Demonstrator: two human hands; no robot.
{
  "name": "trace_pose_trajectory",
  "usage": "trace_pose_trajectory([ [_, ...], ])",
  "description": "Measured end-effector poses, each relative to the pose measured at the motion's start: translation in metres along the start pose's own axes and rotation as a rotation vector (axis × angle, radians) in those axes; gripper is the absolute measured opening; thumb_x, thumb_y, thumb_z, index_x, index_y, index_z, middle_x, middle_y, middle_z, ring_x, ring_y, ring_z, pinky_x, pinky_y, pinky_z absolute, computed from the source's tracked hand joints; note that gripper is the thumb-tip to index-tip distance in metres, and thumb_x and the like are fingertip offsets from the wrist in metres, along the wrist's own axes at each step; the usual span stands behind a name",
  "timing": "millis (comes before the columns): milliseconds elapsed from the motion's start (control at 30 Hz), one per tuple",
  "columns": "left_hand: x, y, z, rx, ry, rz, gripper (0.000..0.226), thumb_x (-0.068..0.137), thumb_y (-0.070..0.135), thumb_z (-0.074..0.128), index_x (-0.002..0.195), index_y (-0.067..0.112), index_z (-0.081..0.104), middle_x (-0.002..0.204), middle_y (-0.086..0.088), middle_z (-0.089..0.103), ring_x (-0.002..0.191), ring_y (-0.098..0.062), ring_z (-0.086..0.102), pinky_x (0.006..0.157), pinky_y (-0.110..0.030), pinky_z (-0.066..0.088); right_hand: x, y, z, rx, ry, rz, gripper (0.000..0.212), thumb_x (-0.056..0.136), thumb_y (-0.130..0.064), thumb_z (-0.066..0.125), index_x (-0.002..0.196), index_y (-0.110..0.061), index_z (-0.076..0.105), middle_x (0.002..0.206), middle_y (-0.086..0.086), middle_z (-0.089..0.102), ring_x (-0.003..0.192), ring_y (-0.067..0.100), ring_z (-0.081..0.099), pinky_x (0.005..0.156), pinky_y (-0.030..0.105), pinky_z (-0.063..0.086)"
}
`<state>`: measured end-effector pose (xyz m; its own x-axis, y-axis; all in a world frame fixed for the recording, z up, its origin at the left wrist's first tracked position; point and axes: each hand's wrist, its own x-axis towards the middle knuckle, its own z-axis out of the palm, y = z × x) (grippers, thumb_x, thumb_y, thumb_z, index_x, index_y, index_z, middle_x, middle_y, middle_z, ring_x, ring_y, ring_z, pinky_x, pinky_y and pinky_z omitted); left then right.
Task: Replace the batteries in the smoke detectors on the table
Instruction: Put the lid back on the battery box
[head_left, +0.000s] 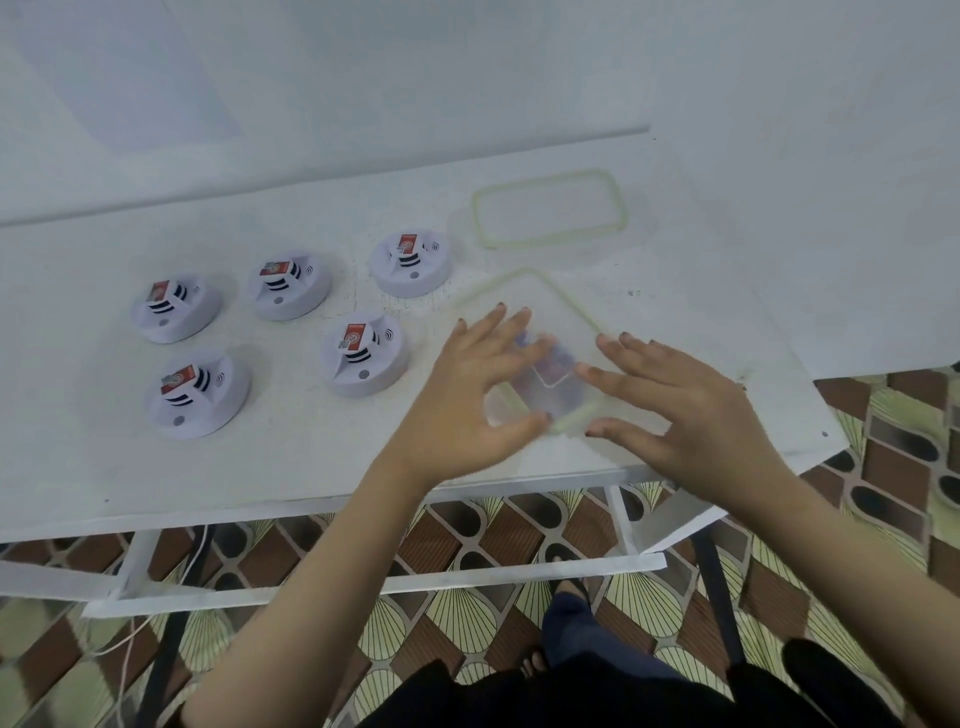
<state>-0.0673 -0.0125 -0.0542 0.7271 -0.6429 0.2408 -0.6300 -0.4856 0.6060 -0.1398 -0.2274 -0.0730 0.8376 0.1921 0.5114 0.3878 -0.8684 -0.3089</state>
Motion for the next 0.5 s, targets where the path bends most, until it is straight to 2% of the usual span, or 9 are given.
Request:
trace_pose_trajectory([
  [67, -0.003, -0.002, 0.012, 0.055, -0.009, 0.035, 0.084, 0.071, 0.067, 0.058, 0.145, 0.034, 0.035, 0.158, 0.006, 0.020, 0.149, -0.010, 0.008, 0.119, -0.031, -0.003, -0.006, -0.014, 0.007, -0.108, 0.094, 0.024, 0.043, 0.084, -0.047, 0.057, 0.115, -0.018, 0.068, 0.125, 0.007, 0.062, 0.118, 0.022, 0.058, 0.095, 0.030, 0.045],
  [100, -0.003, -0.004, 0.015, 0.070, 0.003, 0.052, 0.088, 0.069, 0.068, 0.060, 0.145, 0.033, 0.031, 0.158, 0.009, 0.017, 0.149, -0.010, 0.008, 0.120, -0.031, -0.003, -0.009, -0.021, 0.010, -0.141, 0.112, 0.038, 0.041, 0.085, -0.044, 0.058, 0.115, -0.018, 0.069, 0.125, 0.006, 0.062, 0.117, 0.021, 0.058, 0.093, 0.027, 0.045],
  [233, -0.003, -0.011, 0.021, 0.065, 0.101, 0.106, 0.083, 0.073, 0.054, 0.065, 0.145, 0.028, 0.034, 0.154, 0.010, 0.023, 0.146, -0.010, 0.017, 0.120, -0.029, 0.004, -0.015, -0.025, 0.014, -0.205, 0.137, 0.021, 0.034, 0.085, -0.027, 0.062, 0.117, -0.018, 0.068, 0.125, 0.004, 0.062, 0.118, 0.023, 0.058, 0.088, 0.028, 0.049],
  [400, -0.003, -0.012, 0.027, 0.097, 0.164, 0.130, 0.077, 0.073, 0.046, 0.064, 0.142, 0.022, 0.041, 0.150, 0.007, 0.029, 0.142, -0.013, 0.025, 0.117, -0.041, 0.013, -0.015, -0.017, 0.022, -0.233, 0.233, -0.048, 0.026, 0.087, -0.017, 0.067, 0.114, -0.016, 0.070, 0.120, 0.005, 0.065, 0.113, 0.026, 0.062, 0.086, 0.032, 0.051],
  [500, -0.002, -0.008, 0.016, 0.069, 0.071, 0.085, 0.077, 0.072, 0.055, 0.062, 0.142, 0.028, 0.041, 0.151, 0.012, 0.028, 0.143, -0.006, 0.022, 0.117, -0.028, 0.007, -0.015, -0.012, 0.019, -0.168, 0.195, -0.063, 0.030, 0.087, -0.017, 0.066, 0.117, -0.018, 0.068, 0.124, 0.004, 0.063, 0.115, 0.026, 0.060, 0.091, 0.033, 0.049],
])
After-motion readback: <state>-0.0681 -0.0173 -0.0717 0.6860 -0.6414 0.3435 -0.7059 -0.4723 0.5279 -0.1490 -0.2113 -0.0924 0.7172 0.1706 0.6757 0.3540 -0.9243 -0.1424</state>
